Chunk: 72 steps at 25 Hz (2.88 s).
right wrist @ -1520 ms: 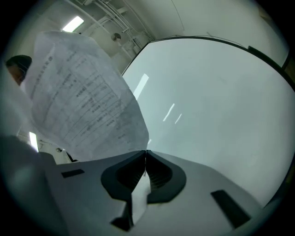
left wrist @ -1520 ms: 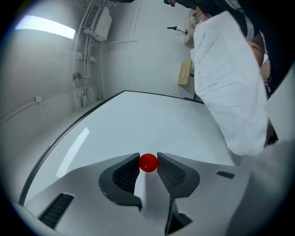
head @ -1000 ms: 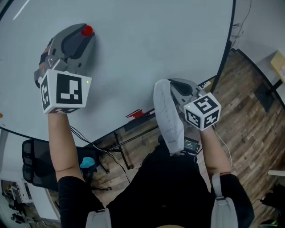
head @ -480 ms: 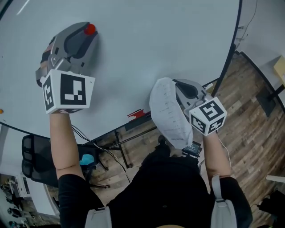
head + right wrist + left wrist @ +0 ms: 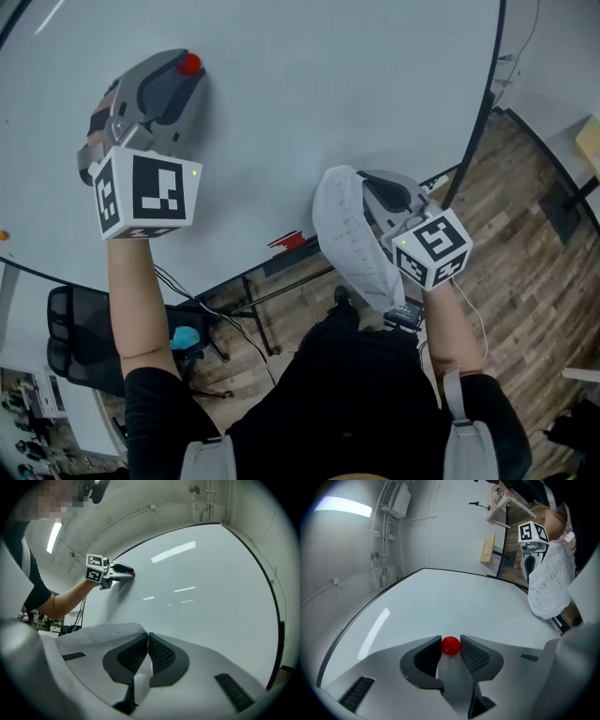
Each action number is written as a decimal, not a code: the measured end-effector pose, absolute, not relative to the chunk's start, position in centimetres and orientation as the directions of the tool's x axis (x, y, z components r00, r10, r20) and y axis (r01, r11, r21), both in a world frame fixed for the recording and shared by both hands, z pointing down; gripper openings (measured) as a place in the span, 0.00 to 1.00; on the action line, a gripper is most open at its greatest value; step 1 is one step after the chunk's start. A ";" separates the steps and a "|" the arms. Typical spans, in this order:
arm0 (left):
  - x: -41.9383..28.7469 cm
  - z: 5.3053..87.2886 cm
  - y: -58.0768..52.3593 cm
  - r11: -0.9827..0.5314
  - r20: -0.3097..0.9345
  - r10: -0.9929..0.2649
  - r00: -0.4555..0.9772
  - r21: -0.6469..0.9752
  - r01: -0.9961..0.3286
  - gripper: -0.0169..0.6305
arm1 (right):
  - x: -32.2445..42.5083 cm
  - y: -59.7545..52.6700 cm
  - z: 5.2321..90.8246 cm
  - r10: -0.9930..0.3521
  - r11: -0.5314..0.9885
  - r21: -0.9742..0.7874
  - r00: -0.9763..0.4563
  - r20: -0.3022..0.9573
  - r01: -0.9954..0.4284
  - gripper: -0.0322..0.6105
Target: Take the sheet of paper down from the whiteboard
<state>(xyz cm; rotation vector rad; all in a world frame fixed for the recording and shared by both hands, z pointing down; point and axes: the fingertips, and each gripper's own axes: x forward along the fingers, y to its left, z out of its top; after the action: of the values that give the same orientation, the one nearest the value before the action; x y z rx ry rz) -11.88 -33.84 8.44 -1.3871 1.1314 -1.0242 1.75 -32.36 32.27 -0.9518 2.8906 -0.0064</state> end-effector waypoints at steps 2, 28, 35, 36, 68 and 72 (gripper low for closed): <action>-11.5 8.3 -33.8 -0.027 -0.002 -0.974 0.225 -0.992 -0.125 0.25 | 1.6 -32.5 32.4 -0.587 0.809 -0.036 -0.805 -0.085 -0.587 0.08; -12.9 39.3 -27.2 -0.537 0.141 -0.838 0.527 -0.383 -0.751 0.05 | 2.3 -27.9 41.7 -0.477 0.872 -0.090 -0.877 0.063 -0.481 0.08; -10.3 47.7 -23.1 -0.658 0.222 -0.752 0.620 -0.293 -0.694 0.05 | 4.8 -27.5 48.1 -0.497 0.840 -0.164 -0.854 0.151 -0.518 0.08; -10.0 48.8 -22.8 -0.674 0.226 -0.738 0.635 -0.265 -0.690 0.05 | 5.3 -27.6 48.8 -0.510 0.830 -0.172 -0.846 0.153 -0.531 0.08; -12.5 54.0 -17.9 -0.611 0.096 -0.759 0.644 0.236 -0.756 0.05 | 5.3 -28.6 54.8 -0.627 0.758 -0.110 -0.764 0.148 -0.643 0.08; -12.2 54.4 -17.7 -0.621 0.117 -0.748 0.654 0.225 -0.751 0.05 | 7.6 -29.7 53.3 -0.689 0.718 -0.009 -0.713 0.134 -0.696 0.08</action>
<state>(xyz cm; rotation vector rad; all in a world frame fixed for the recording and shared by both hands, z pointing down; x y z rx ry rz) -12.16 -17.74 54.39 -3.0845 1.4256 -0.0209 7.62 -29.68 53.28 -1.2230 3.0234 -0.0955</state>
